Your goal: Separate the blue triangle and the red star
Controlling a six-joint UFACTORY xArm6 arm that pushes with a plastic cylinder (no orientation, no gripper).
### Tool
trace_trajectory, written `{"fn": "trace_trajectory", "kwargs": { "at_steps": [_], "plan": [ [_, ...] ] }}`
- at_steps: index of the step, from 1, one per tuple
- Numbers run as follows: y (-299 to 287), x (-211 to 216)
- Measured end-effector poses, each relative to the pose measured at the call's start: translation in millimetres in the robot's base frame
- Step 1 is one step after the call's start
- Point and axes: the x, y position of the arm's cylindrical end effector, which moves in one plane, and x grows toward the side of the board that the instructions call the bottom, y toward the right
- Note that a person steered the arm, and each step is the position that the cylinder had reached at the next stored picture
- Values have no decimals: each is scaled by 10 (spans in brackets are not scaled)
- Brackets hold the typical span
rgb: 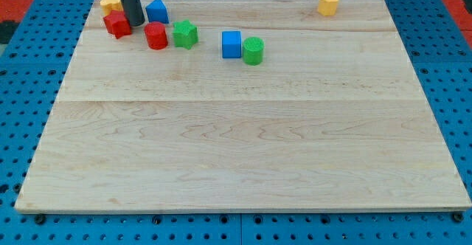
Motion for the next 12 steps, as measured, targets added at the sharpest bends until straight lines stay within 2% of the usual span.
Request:
{"fn": "trace_trajectory", "kwargs": {
  "at_steps": [2, 3, 6, 7, 8, 9, 10, 12],
  "plan": [
    [723, -240],
    [-252, -19],
    [405, -660],
    [1233, -550],
    [1136, -277],
    [1008, 199],
    [1156, 239],
    [1735, -158]
  ]
}}
